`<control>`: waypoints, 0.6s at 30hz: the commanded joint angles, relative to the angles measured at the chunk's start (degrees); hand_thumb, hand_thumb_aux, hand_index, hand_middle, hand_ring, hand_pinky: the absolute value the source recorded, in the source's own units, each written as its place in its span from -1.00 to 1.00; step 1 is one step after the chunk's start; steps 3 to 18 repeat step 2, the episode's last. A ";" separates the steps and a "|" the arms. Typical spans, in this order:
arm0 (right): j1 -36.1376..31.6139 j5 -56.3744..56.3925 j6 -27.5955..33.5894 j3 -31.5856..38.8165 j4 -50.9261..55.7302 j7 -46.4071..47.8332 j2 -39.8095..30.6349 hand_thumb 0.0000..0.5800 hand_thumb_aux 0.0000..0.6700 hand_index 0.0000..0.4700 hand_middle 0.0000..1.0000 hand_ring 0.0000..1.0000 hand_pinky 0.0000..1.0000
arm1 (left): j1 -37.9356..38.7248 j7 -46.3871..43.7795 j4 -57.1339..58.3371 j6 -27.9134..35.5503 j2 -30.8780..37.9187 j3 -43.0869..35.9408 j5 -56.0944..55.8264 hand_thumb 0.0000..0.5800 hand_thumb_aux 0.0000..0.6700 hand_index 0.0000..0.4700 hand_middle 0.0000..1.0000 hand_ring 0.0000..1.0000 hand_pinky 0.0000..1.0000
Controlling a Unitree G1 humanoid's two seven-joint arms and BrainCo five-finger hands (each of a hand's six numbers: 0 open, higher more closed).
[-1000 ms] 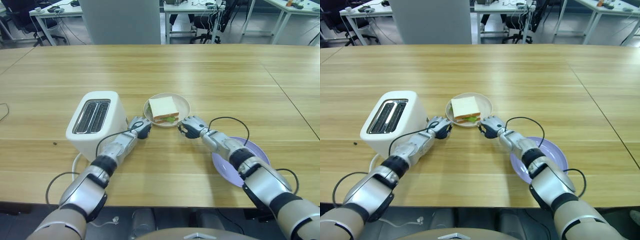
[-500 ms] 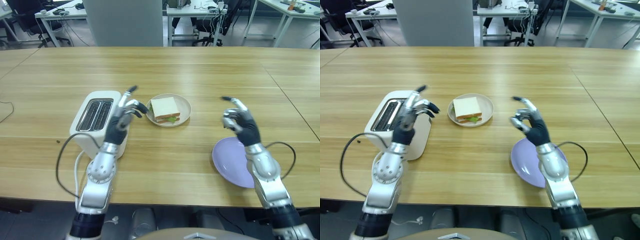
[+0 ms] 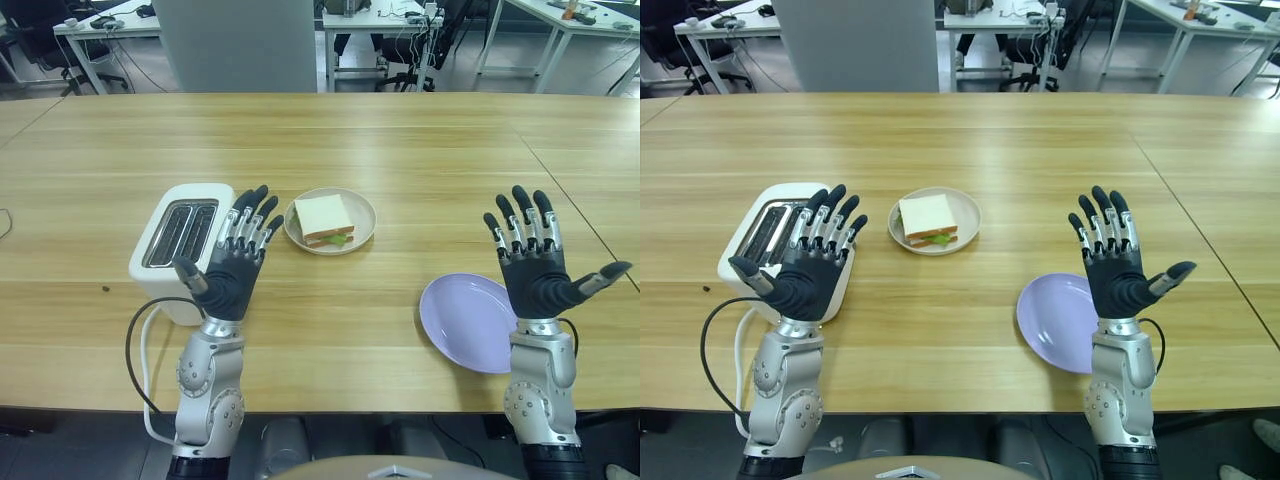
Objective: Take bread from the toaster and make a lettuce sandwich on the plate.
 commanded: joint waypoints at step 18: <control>1.78 1.22 3.58 0.06 -1.80 3.80 2.08 -1.00 -1.00 -1.00 -1.00 -1.00 -1.00 | -0.97 -2.27 2.46 2.27 -0.41 2.36 -3.19 -1.00 -1.00 -1.00 -1.00 -1.00 -1.00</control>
